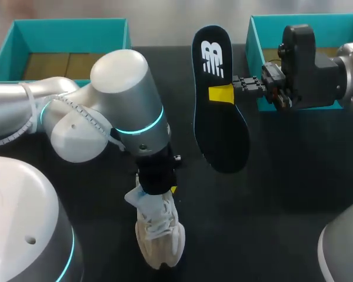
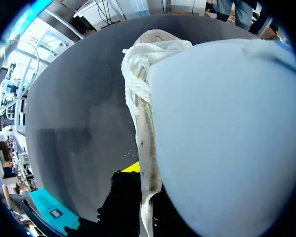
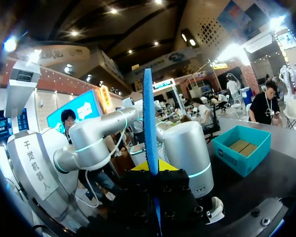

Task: Take the shoe out of the shoebox, open the shoe tongue, remove and reinsert the insole, then place the shoe into the shoebox

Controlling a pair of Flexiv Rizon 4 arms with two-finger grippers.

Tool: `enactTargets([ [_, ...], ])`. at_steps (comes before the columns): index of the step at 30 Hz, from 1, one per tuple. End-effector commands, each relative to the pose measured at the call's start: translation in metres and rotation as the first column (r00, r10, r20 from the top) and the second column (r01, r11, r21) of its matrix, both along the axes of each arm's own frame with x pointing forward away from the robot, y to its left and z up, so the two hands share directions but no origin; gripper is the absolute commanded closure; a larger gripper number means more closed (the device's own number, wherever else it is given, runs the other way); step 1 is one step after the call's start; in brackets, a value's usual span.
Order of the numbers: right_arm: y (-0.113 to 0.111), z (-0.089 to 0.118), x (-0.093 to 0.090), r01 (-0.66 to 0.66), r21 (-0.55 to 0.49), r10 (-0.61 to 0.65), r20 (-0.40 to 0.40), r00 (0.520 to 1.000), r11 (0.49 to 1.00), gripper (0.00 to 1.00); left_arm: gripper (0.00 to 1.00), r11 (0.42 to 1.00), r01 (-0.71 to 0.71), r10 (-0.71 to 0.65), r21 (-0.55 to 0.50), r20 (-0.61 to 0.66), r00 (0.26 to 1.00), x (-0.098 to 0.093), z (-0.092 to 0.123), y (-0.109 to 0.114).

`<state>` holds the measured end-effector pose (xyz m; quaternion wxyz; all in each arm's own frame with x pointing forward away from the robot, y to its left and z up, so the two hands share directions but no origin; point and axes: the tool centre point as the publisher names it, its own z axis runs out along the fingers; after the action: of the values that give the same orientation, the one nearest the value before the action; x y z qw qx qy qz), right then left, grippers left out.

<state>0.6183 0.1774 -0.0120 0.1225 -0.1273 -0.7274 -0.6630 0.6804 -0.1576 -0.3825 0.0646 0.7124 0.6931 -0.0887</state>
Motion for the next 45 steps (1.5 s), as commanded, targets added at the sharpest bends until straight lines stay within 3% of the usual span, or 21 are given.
enactTargets([
  [1, 0.003, -0.001, 0.001, 0.000, 0.000, 0.000, 0.000, 1.000, 1.000, 1.00, 1.00, 1.000, 0.009, -0.009, -0.008, 0.006, 1.000, 0.000, -0.005, -0.004],
  [12, 0.003, -0.001, 0.001, 0.000, 0.000, 0.000, 0.000, 1.000, 1.000, 1.00, 1.00, 0.999, 0.043, -0.043, -0.016, 0.012, 0.999, 0.001, -0.011, -0.010],
  [13, 0.003, -0.001, 0.001, 0.000, 0.000, 0.000, 0.000, 1.000, 1.000, 1.00, 0.94, 0.999, 0.046, -0.046, -0.021, 0.012, 0.999, 0.001, -0.010, -0.010],
  [14, 0.003, -0.001, 0.001, 0.000, 0.000, 0.000, 0.000, 1.000, 1.000, 1.00, 0.72, 0.998, 0.048, -0.048, -0.027, 0.011, 0.999, 0.001, -0.009, -0.009],
  [16, 0.003, -0.001, 0.001, 0.000, 0.000, 0.000, 0.000, 1.000, 1.000, 1.00, 0.38, 0.998, 0.050, -0.050, -0.036, 0.017, 0.999, 0.000, -0.006, -0.008],
  [17, 0.003, -0.001, 0.001, 0.000, 0.000, 0.000, 0.000, 1.000, 1.000, 1.00, 0.08, 0.998, 0.051, -0.050, -0.040, 0.019, 0.999, 0.000, -0.004, -0.008],
  [18, 0.003, -0.001, 0.001, 0.000, 0.000, 0.000, 0.000, 1.000, 1.000, 1.00, 0.00, 0.998, 0.044, -0.043, -0.045, 0.025, 0.999, 0.000, -0.002, -0.007],
  [33, 0.003, -0.001, 0.001, 0.000, 0.000, 0.000, 0.000, 1.000, 1.000, 1.00, 0.00, 0.974, 0.018, 0.006, -0.226, 0.106, 0.994, 0.001, 0.050, 0.011],
  [45, 0.003, -0.001, 0.001, 0.000, 0.000, 0.000, 0.000, 1.000, 1.000, 1.00, 0.00, 0.878, 0.003, 0.078, -0.479, 0.151, 0.985, 0.002, 0.115, 0.031],
])
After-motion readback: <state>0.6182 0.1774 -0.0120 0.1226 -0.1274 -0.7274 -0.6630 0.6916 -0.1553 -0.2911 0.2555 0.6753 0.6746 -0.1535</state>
